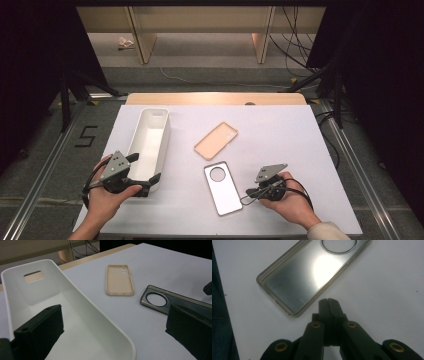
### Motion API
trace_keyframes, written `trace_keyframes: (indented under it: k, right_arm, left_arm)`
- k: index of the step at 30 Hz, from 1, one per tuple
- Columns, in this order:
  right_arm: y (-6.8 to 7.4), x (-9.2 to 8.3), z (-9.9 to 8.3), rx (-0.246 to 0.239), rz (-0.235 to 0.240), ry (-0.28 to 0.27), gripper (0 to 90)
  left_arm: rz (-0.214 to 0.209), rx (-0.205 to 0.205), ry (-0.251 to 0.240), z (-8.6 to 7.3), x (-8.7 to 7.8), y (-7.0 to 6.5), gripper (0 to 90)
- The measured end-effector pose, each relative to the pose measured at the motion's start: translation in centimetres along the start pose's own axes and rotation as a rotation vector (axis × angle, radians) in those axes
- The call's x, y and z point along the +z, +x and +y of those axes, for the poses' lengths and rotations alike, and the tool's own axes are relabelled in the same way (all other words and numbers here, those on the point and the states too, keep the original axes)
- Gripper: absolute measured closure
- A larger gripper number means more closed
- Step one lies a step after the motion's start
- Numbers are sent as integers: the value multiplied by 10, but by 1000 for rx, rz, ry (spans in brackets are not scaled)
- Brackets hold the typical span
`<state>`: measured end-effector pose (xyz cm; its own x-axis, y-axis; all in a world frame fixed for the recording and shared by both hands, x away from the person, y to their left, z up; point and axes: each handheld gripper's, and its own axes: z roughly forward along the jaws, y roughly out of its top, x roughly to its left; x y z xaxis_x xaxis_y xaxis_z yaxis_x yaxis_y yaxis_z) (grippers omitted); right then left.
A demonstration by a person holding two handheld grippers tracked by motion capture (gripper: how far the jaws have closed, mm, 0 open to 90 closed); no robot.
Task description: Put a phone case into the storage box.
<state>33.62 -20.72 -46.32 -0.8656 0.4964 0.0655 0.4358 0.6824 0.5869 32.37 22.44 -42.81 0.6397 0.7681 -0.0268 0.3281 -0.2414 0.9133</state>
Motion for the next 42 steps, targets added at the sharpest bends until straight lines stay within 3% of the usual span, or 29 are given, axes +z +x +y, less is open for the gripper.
trace_keyframes:
  k: [5, 15, 42]
  right_arm:
    - [4, 8, 1, -2, 32, 53, 900]
    - [9, 15, 4, -12, 55, 86, 900]
    - [27, 26, 16, -52, 91, 96, 900]
  left_arm:
    - [0, 0, 0, 0, 0, 0, 5]
    - [1, -2, -1, 0, 0, 0, 5]
    - [-1, 1, -3, 1, 0, 0, 5]
